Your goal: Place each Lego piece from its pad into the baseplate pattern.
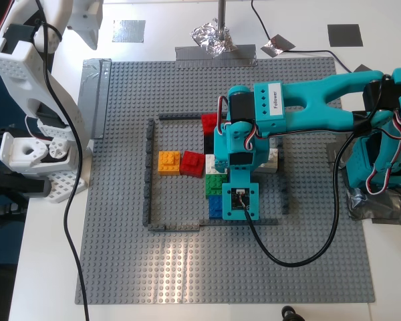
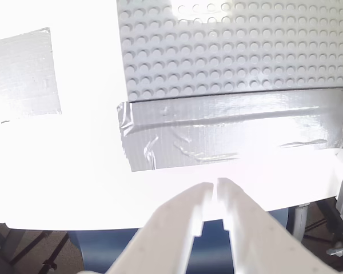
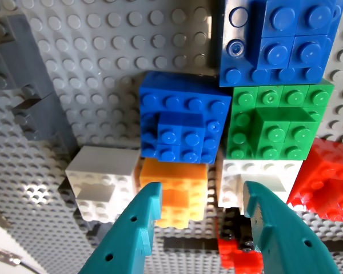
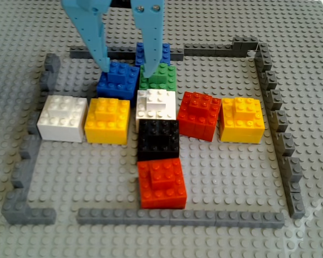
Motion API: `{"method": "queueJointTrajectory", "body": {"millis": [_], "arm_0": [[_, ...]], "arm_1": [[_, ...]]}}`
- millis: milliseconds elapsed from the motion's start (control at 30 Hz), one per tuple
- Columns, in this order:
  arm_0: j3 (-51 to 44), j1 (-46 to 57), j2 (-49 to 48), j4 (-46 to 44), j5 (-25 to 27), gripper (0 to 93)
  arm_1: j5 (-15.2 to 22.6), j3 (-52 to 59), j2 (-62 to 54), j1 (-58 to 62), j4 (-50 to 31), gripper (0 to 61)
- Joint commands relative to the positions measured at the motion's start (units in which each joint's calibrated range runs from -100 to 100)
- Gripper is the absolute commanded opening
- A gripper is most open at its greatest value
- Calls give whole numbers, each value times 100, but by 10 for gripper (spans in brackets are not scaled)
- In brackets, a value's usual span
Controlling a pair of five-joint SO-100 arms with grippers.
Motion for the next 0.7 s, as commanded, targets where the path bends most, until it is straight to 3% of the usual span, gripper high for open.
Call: {"method": "queueJointTrajectory", "body": {"millis": [0,233,667], "arm_0": [[-272,66,-366,39,-16,159],[-570,799,-726,48,77,79],[-552,2387,-1044,186,204,76]], "arm_1": [[83,-339,-265,89,-7,2],[98,-348,-299,89,-32,2],[122,-249,-522,162,42,2]]}}
